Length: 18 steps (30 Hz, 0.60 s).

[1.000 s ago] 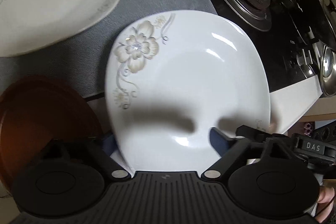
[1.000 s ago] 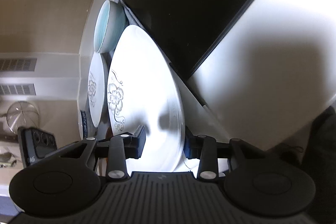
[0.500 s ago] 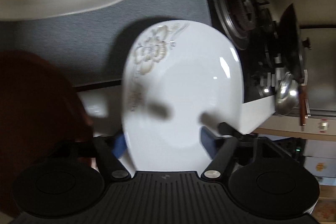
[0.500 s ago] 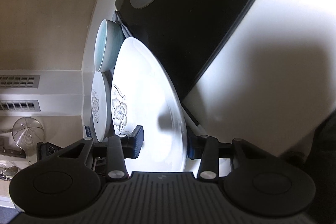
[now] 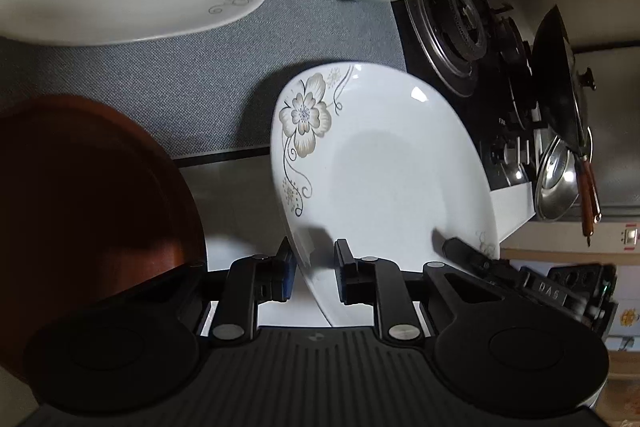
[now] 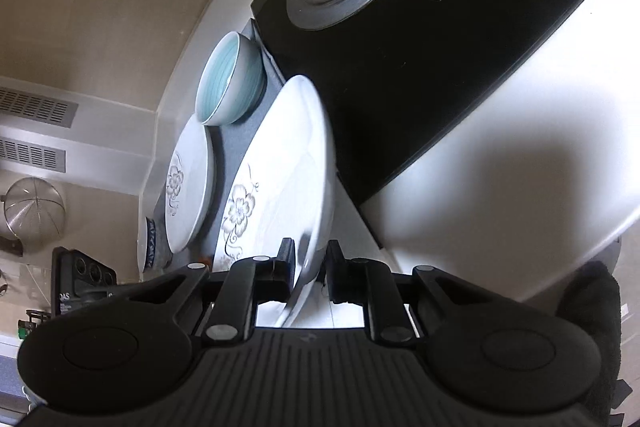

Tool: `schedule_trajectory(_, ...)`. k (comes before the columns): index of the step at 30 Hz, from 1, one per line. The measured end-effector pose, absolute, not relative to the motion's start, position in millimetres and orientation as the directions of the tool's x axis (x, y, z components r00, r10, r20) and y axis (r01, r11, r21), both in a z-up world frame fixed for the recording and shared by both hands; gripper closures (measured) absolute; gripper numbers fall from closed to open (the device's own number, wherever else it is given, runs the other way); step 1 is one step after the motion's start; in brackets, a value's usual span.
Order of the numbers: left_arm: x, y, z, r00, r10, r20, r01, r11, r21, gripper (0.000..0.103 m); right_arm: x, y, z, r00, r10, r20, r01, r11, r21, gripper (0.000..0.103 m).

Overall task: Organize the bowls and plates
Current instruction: 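Lift the white floral plate off the mat with both grippers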

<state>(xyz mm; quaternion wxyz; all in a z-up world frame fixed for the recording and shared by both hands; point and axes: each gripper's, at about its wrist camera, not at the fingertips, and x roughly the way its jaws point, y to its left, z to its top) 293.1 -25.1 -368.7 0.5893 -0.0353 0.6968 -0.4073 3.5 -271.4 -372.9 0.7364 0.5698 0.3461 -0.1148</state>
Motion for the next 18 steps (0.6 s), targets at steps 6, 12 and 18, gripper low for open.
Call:
schedule_trajectory(6, 287.3, -34.0, -346.4, -0.254, -0.521, -0.815, 0.489, 0.657, -0.573, 0.082, -4.6, -264.6, -365.5, 0.743, 0.216, -0.634, 0.563, 0.312, 0.765, 0.085)
schedule_trajectory(12, 283.7, -32.1, -332.6, -0.199, -0.522, -0.83, 0.521, 0.661, -0.541, 0.081, -0.7, -255.1, -349.6, 0.729, 0.193, -0.656, 0.568, 0.364, 0.738, 0.084)
schedule_trajectory(18, 284.2, -21.3, -332.6, -0.19, -0.52, -0.833, 0.509, 0.674, -0.536, 0.081, 3.4, -250.4, -341.3, 0.725, 0.172, -0.667, 0.577, 0.377, 0.725, 0.085)
